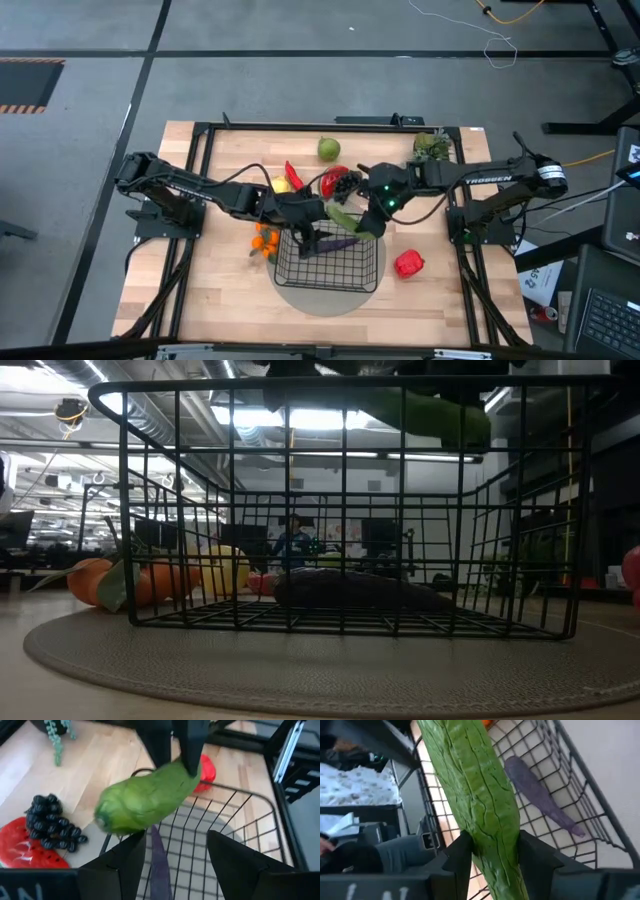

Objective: Build produce basket
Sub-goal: Put the green cucumber into the black wire basket

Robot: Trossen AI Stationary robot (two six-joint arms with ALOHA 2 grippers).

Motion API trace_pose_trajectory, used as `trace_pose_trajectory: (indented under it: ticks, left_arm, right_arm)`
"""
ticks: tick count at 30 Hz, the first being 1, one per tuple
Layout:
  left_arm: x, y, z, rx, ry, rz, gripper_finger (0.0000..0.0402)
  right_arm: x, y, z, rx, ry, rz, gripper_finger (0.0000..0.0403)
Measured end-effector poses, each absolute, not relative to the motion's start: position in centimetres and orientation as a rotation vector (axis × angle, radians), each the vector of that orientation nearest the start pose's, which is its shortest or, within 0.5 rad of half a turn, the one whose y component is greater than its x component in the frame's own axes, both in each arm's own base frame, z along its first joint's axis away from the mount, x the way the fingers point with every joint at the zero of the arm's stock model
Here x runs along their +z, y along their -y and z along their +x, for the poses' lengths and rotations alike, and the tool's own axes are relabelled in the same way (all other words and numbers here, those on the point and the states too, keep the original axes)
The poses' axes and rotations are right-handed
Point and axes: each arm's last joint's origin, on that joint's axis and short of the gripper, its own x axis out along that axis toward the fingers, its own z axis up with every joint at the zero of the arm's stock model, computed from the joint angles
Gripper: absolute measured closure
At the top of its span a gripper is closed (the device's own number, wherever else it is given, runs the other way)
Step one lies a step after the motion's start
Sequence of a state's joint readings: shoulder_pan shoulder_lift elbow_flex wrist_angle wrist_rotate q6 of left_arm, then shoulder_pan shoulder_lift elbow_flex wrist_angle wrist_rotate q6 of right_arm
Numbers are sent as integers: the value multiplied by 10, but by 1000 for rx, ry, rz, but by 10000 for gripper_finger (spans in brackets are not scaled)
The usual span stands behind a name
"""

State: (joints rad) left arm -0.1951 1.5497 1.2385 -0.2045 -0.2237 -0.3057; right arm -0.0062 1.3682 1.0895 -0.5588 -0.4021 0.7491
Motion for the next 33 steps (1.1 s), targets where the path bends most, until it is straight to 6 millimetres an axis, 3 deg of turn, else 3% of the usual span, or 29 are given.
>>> trace_pose_trajectory:
  ticks: [6,12,24,33]
  left_arm:
    - [313,63,349,84,-376,-219,195]
    - [321,63,352,69,-292,-211,195]
    - [323,62,352,93,-273,-74,195]
    - [357,55,320,235,-206,-51,195]
  right_arm:
    - [274,-13,281,13,-936,849,270]
    - [279,-16,287,59,-861,830,270]
    - [282,-22,290,68,-812,790,270]
    - [282,-31,288,102,-825,741,270]
